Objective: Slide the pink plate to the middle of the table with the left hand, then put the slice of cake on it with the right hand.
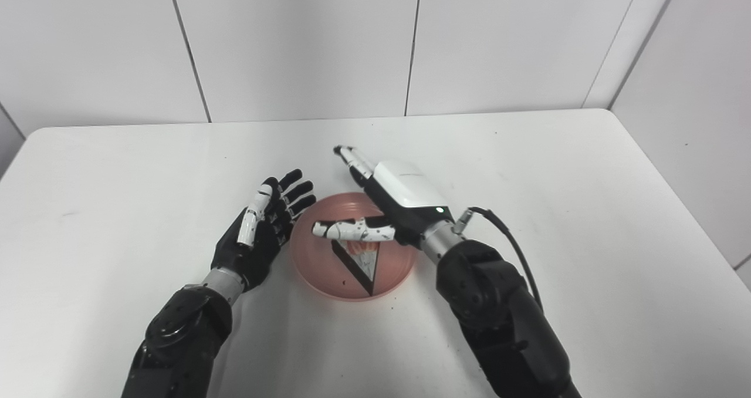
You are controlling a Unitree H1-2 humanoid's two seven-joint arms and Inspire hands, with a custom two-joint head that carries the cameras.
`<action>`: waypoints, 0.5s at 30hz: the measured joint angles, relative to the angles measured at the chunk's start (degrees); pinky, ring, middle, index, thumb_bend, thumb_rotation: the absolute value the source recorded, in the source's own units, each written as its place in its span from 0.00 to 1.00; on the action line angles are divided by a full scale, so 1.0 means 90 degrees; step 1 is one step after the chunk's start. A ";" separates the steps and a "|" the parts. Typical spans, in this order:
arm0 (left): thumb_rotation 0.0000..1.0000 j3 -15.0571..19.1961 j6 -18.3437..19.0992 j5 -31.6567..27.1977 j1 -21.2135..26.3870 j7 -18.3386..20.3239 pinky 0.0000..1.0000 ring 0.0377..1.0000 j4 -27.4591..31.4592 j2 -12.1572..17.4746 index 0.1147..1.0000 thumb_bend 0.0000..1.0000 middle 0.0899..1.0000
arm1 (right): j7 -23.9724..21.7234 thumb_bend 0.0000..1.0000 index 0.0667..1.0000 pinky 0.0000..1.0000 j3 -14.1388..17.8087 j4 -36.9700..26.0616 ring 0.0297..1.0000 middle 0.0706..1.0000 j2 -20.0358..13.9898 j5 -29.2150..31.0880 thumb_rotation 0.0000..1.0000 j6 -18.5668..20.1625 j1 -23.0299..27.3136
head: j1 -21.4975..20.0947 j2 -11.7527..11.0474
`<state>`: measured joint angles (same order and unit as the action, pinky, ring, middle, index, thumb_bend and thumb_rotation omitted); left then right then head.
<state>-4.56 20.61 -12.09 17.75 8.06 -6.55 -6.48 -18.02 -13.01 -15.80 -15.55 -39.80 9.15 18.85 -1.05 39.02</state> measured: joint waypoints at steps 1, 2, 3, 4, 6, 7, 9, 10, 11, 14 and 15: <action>1.00 0.0000 -0.0055 0.0028 -0.0045 -0.0040 0.90 0.90 0.0032 -0.0011 0.90 0.37 0.90 | 0.0279 0.90 1.00 0.79 0.0104 0.0082 0.93 1.00 0.0090 0.0188 1.00 -0.0253 -0.0046 | -0.0010 -0.0010; 1.00 0.0001 -0.0149 0.0074 -0.0088 -0.0082 0.90 0.90 0.0058 -0.0021 0.91 0.37 0.90 | 0.0454 0.89 1.00 0.80 0.0179 0.0169 0.94 1.00 0.0151 0.0388 1.00 -0.0403 -0.0077 | -0.0039 -0.0020; 1.00 -0.0004 -0.0233 0.0138 -0.0145 -0.0100 0.90 0.90 0.0080 -0.0031 0.91 0.37 0.90 | 0.0615 0.89 1.00 0.80 0.0247 0.0258 0.94 1.00 0.0199 0.0568 1.00 -0.0558 -0.0098 | -0.0039 -0.0020; 1.00 -0.0006 -0.0408 0.0180 -0.0220 -0.0123 0.91 0.91 0.0100 -0.0039 0.92 0.38 0.91 | 0.0724 0.94 1.00 0.80 0.0333 0.0347 0.95 1.00 0.0250 0.0834 1.00 -0.0685 -0.0110 | -0.0058 -0.0029; 1.00 -0.0021 -0.0781 0.0362 -0.0372 -0.0176 0.92 0.91 0.0129 -0.0041 0.94 0.40 0.92 | 0.0861 0.98 1.00 0.85 0.0580 0.0384 0.98 1.00 0.0431 0.1380 1.00 -0.0692 -0.0172 | -0.0059 -0.0029; 1.00 -0.0043 -0.0999 0.0491 -0.0438 -0.0234 0.92 0.92 0.0131 -0.0035 0.94 0.40 0.92 | 0.0882 0.99 1.00 0.88 0.0729 0.0390 0.99 1.00 0.0542 0.1693 1.00 -0.0692 -0.0209 | -0.0078 -0.0039; 1.00 -0.0094 -0.1444 0.0800 -0.0585 -0.0366 0.93 0.94 0.0130 -0.0018 0.97 0.44 0.95 | 0.0992 0.99 1.00 0.97 0.0963 0.0472 1.00 1.00 0.0735 0.2180 1.00 -0.0701 -0.0280 | -0.0098 -0.0059; 1.00 -0.0113 -0.1614 0.0929 -0.0659 -0.0416 0.95 0.95 0.0131 -0.0009 0.98 0.45 0.97 | 0.1094 1.00 1.00 0.99 0.1072 0.0563 1.00 1.00 0.0826 0.2420 1.00 -0.0724 -0.0321 | -0.0107 -0.0068; 1.00 -0.0145 -0.1780 0.1049 -0.0721 -0.0441 0.97 0.96 0.0131 -0.0004 0.99 0.45 0.98 | 0.1153 1.00 1.00 0.99 0.1186 0.0629 1.00 1.00 0.0895 0.2614 1.00 -0.0725 -0.0395 | -0.0108 -0.0068; 1.00 -0.0174 -0.2144 0.1268 -0.0885 -0.0490 0.99 0.99 0.0132 0.0009 1.00 0.45 1.00 | 0.1284 0.97 1.00 1.00 0.1359 0.0640 1.00 1.00 0.1025 0.2990 1.00 -0.0725 -0.0662 | -0.0147 -0.0088; 1.00 -0.0187 -0.2238 0.1341 -0.0936 -0.0525 1.00 0.99 0.0134 0.0009 1.00 0.46 1.00 | 0.1332 0.92 1.00 1.00 0.1411 0.0645 1.00 1.00 0.1046 0.3083 1.00 -0.0732 -0.0754 | -0.0214 -0.0098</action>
<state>-6.24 0.46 -0.01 9.33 3.33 -5.35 -6.41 -6.03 -0.31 -10.00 -6.14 -12.05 2.56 12.06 -2.98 38.15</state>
